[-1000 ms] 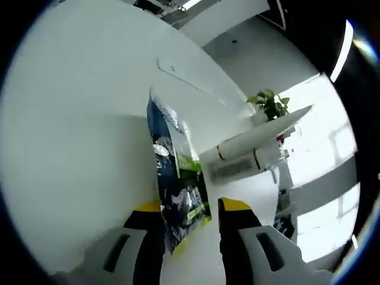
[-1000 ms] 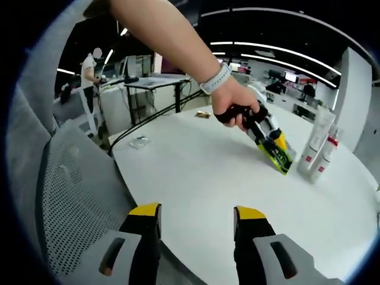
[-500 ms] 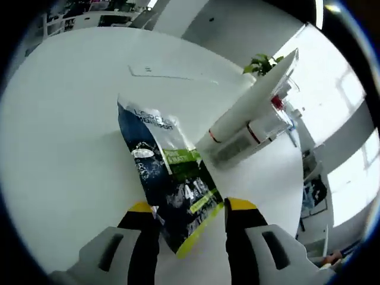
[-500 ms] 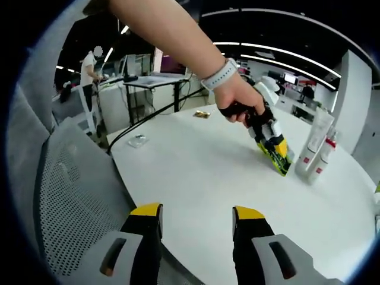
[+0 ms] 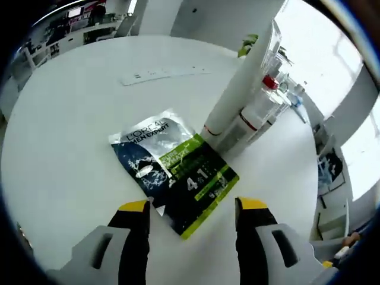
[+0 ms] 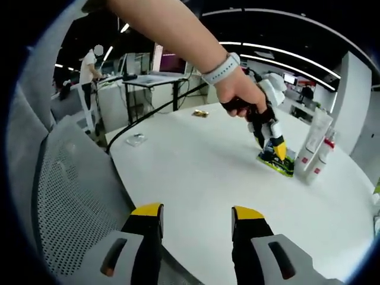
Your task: Arrange the skincare products in the storage area until every visible bottle or jar stands upright without overlapping.
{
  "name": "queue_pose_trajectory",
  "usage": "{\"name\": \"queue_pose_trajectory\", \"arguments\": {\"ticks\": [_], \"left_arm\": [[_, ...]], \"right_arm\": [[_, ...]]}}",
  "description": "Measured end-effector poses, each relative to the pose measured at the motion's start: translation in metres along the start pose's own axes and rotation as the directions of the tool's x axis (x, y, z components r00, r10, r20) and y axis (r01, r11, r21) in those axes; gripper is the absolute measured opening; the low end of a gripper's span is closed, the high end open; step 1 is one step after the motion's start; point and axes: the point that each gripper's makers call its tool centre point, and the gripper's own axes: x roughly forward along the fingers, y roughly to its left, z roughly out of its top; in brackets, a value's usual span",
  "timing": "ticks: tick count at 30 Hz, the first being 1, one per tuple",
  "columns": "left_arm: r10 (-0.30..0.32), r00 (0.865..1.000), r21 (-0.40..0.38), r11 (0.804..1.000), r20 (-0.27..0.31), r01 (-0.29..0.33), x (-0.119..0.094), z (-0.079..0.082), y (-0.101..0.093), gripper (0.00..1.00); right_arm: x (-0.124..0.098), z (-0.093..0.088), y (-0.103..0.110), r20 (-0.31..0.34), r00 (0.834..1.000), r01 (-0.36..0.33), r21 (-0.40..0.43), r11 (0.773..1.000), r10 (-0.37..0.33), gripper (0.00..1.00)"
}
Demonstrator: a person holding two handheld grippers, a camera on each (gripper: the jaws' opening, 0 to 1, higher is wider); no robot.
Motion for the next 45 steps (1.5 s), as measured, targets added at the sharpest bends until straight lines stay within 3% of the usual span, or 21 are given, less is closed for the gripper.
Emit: {"name": "queue_pose_trajectory", "arguments": {"ticks": [8, 12, 16, 23, 29, 33, 37, 41, 45], "left_arm": [[0.021, 1.000, 0.067, 0.997, 0.005, -0.022, -0.021, -0.009, 0.007, 0.62], [0.028, 1.000, 0.098, 0.995, -0.008, -0.027, -0.040, -0.025, 0.021, 0.60], [0.041, 0.999, 0.104, 0.994, -0.019, -0.039, -0.066, -0.049, 0.036, 0.60], [0.119, 0.992, 0.113, 0.987, -0.030, -0.115, -0.120, -0.100, 0.063, 0.62], [0.131, 0.987, 0.154, 0.981, -0.090, -0.117, -0.155, -0.159, 0.070, 0.63], [0.130, 0.985, 0.100, 0.988, -0.110, -0.119, -0.173, -0.190, 0.074, 0.63], [0.131, 0.984, 0.107, 0.987, -0.121, -0.119, -0.187, -0.214, 0.073, 0.66], [0.178, 0.956, 0.240, 0.963, -0.233, -0.121, -0.201, -0.255, 0.076, 0.67], [0.236, 0.914, 0.392, 0.915, -0.330, -0.095, -0.214, -0.290, 0.079, 0.67]], "right_arm": [[0.000, 0.000, 0.001, 0.001, 1.000, -0.001, -0.008, 1.000, 0.001, 0.43], [0.000, 0.001, 0.001, 0.007, 1.000, -0.002, -0.013, 1.000, 0.002, 0.43], [-0.001, 0.002, 0.002, 0.011, 1.000, -0.005, -0.021, 1.000, 0.005, 0.43], [-0.001, 0.001, 0.003, 0.007, 1.000, -0.005, -0.037, 0.999, 0.005, 0.42], [0.000, 0.002, 0.005, 0.006, 1.000, -0.013, -0.054, 0.998, 0.013, 0.43], [-0.001, 0.003, 0.009, 0.012, 1.000, -0.023, -0.071, 0.997, 0.024, 0.43], [-0.001, 0.003, 0.010, 0.010, 1.000, -0.029, -0.079, 0.996, 0.030, 0.43], [-0.001, 0.004, 0.012, 0.010, 0.999, -0.036, -0.082, 0.996, 0.037, 0.43], [-0.001, 0.003, 0.016, 0.003, 0.998, -0.054, -0.095, 0.994, 0.055, 0.43]]}}
